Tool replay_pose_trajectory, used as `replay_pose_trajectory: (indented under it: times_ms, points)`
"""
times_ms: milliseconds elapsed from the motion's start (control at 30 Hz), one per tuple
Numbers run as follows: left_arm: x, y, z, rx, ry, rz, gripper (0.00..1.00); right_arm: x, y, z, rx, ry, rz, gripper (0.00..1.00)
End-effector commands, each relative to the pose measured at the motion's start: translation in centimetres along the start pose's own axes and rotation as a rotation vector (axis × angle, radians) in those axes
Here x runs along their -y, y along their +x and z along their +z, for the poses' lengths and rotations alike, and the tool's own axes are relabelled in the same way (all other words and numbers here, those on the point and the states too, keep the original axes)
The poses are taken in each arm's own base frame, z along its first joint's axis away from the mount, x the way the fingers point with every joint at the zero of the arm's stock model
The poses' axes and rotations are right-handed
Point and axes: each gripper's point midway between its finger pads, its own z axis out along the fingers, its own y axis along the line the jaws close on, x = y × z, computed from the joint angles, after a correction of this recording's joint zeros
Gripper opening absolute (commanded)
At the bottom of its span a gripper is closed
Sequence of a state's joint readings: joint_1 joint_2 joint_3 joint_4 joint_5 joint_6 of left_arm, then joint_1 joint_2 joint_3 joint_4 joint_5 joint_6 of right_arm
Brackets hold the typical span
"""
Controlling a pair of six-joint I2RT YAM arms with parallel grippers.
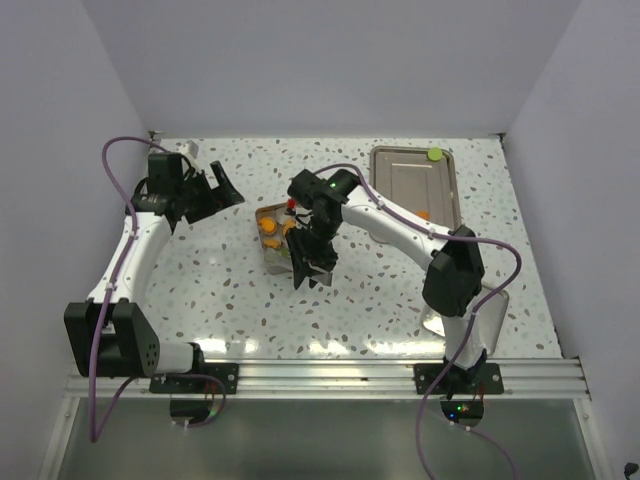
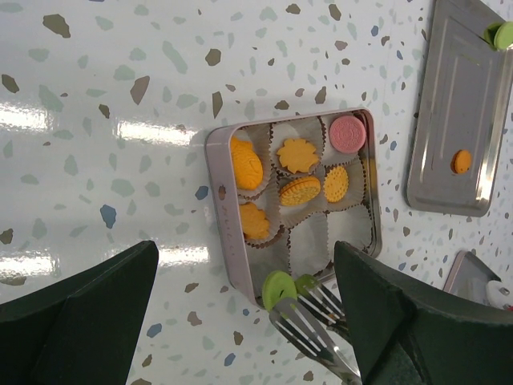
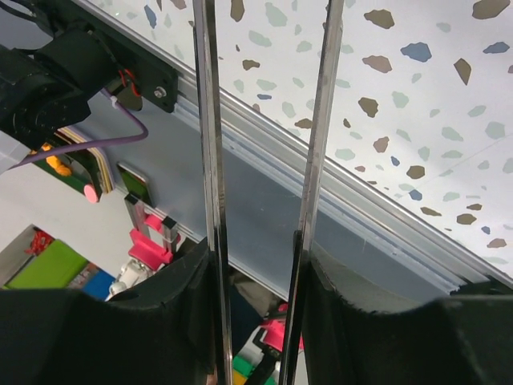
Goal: Pack the cookies
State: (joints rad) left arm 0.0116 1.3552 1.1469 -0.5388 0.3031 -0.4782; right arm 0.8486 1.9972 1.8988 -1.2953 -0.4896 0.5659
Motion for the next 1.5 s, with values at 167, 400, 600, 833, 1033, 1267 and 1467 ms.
replay_pose_trajectory:
  times_ms: [167, 400, 600, 833, 1033, 1267, 1467]
  points:
    - [0.7, -0.6, -0.6, 0.039, 0.03, 0.033, 0.96, -0.8, -1.1, -1.1, 0.053, -0.006, -0.007, 0.44]
    - [0.7, -0.6, -0.6, 0.037, 0.028, 0.031, 0.97, -0.8, -1.3, -1.2, 0.058, 0.001, -0.004, 0.47]
    - [0.7, -0.7, -0.6, 0.039, 0.029, 0.032, 0.96, -0.6, -1.7, -1.8, 0.075, 0.005, 0.001, 0.47]
    - [0.7, -0.8, -0.7, 0.042, 0.023, 0.032, 0.96, 1.3, -3.0, -5.7, 0.159, 0.051, 0.027, 0.47]
    - [0.8, -0.9, -0.7, 0.044, 0.026, 0.033, 0.97, 9.0, -3.7, -9.9, 0.238, 0.092, 0.186, 0.46]
    - [0.8, -0.9, -0.1, 0.036, 0.036, 0.024, 0.96, 20.5, -2.9, -12.9, 0.334, 0.161, 0.443, 0.46]
    - [0.8, -1.1, 0.0, 0.03, 0.033, 0.03, 0.96, 25.7, -2.7, -12.8, 0.334, 0.245, 0.524, 0.46]
